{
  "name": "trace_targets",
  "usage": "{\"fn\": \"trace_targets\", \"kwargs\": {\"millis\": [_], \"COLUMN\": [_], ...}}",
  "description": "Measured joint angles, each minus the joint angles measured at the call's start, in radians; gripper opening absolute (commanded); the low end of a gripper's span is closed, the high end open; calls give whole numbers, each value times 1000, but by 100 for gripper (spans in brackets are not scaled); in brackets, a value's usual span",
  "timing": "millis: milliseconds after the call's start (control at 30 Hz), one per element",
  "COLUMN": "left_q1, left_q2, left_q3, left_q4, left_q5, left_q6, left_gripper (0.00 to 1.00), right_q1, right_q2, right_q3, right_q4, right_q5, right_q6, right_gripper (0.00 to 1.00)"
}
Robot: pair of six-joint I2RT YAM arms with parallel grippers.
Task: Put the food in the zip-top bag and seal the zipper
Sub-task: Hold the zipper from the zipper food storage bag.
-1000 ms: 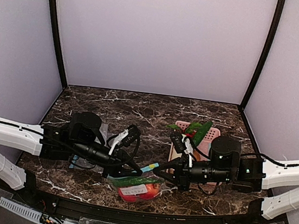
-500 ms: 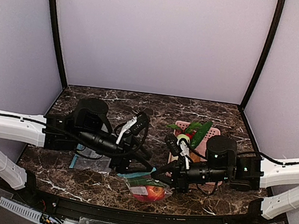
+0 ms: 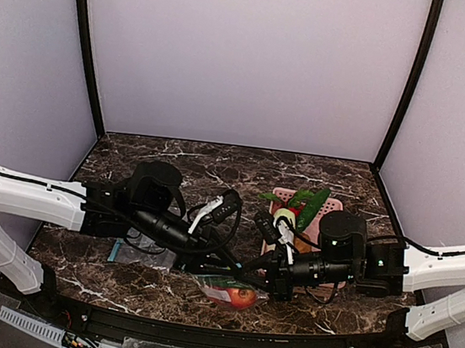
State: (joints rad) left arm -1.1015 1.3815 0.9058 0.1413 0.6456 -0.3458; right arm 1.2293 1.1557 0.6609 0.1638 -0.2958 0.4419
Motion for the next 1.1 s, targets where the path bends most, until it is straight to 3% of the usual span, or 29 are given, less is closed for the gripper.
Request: {"fn": "trace_targets", "kwargs": {"millis": [267,467,1100], "left_q1": [0,4,4], "left_q2": [0,-2,-24], "left_q3": [-11,-26,-45], "left_q4": [10,15,25], "left_q5": [1,0,-27], "left_q6": [-7,-9,-10], "left_gripper": [15,2,1], "right_q1": [0,0,0], "right_q2": [0,0,-2], "right_q3": [0,0,1], "right_q4": [0,-8,-6], "right_q5": [0,-3,29], "right_q6": [0,0,7], "right_gripper": [0,0,0]}}
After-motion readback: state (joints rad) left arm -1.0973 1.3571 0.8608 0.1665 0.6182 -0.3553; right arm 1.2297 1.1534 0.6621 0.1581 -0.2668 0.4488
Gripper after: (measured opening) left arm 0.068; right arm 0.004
